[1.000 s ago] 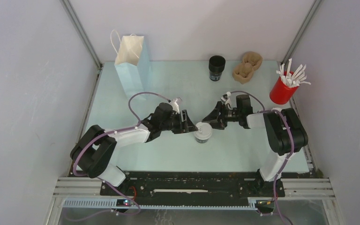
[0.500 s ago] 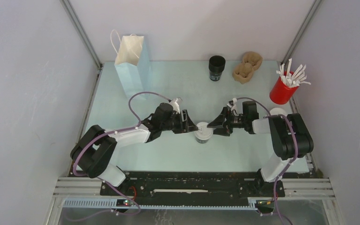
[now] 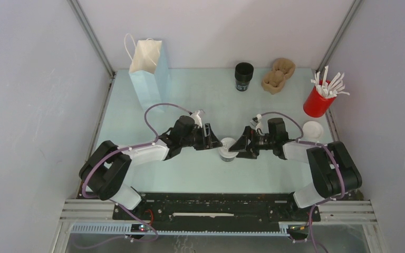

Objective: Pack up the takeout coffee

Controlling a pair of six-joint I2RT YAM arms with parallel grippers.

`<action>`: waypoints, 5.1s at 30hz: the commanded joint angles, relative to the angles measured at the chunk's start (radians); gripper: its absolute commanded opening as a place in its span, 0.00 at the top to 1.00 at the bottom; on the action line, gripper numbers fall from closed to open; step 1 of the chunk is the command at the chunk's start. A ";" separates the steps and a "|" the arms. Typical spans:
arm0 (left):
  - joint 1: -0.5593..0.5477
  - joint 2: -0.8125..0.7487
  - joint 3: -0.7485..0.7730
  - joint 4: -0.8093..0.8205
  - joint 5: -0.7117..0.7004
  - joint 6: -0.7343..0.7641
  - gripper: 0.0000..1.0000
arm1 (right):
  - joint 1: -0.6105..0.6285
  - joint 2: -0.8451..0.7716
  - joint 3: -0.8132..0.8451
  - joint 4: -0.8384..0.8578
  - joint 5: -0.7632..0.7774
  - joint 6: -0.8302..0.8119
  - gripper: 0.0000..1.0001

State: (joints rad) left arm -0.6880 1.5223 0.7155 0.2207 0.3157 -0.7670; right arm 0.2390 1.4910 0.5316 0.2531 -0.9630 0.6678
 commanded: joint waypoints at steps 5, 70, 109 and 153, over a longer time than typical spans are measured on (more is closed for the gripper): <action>-0.005 0.032 -0.039 -0.174 -0.080 0.083 0.38 | -0.008 0.076 -0.039 -0.048 0.088 -0.065 0.14; 0.082 -0.172 -0.021 -0.174 -0.015 0.123 0.15 | 0.429 -0.004 0.371 -0.438 0.694 -0.068 0.08; 0.064 -0.249 -0.107 -0.161 0.103 0.022 0.18 | 0.386 -0.036 0.034 -0.016 0.479 0.244 0.30; -0.007 -0.511 -0.078 -0.417 -0.078 -0.030 0.00 | 0.206 -0.063 0.042 -0.121 0.240 -0.012 0.08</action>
State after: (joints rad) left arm -0.7052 1.0229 0.7372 -0.2344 0.2138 -0.7406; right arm 0.3962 1.3823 0.5659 0.1459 -0.6731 0.6559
